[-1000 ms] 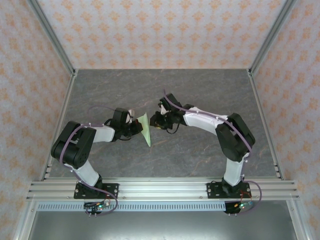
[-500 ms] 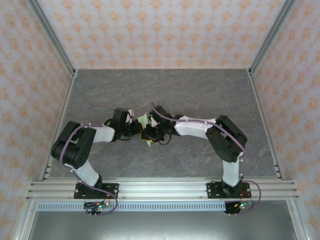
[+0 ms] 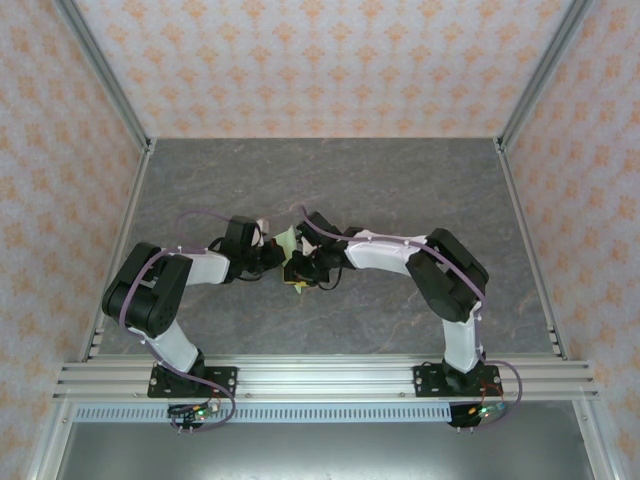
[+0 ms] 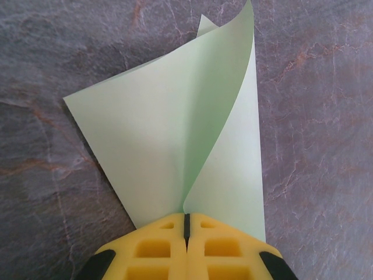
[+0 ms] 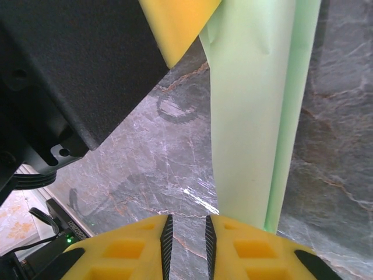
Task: Fold a paper plane with a square sheet of paper (fold left side to right side)
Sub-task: Fold the wing for the fifth time at the center of the table.
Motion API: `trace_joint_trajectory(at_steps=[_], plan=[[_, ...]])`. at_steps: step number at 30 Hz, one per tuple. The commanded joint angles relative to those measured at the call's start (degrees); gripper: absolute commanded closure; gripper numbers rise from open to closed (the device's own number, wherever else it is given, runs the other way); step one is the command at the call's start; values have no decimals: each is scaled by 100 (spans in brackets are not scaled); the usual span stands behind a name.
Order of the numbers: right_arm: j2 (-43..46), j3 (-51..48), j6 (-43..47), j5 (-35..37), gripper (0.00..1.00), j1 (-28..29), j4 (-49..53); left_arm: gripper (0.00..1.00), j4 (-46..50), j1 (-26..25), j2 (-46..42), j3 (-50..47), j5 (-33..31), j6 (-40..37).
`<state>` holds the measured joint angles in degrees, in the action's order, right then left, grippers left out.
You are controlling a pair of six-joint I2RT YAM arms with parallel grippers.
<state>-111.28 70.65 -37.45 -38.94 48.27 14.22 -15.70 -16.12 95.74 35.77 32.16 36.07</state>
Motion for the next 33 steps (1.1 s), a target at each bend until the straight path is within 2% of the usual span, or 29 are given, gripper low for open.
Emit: trace_joint_trajectory(at_steps=[1,18,24,33], plan=[[-170,175,135,153,74,51,334,100,297,39,-78,-123,-82,-65],[132,219,235,80,74,85,140,100,314,39,-75,-105,-61,-79],[-23,317,245,108,74,161,147,100,313,39,-86,-122,-63,-74],[-152,480,453,560,74,158,769,100,313,39,-79,-123,-76,-82]])
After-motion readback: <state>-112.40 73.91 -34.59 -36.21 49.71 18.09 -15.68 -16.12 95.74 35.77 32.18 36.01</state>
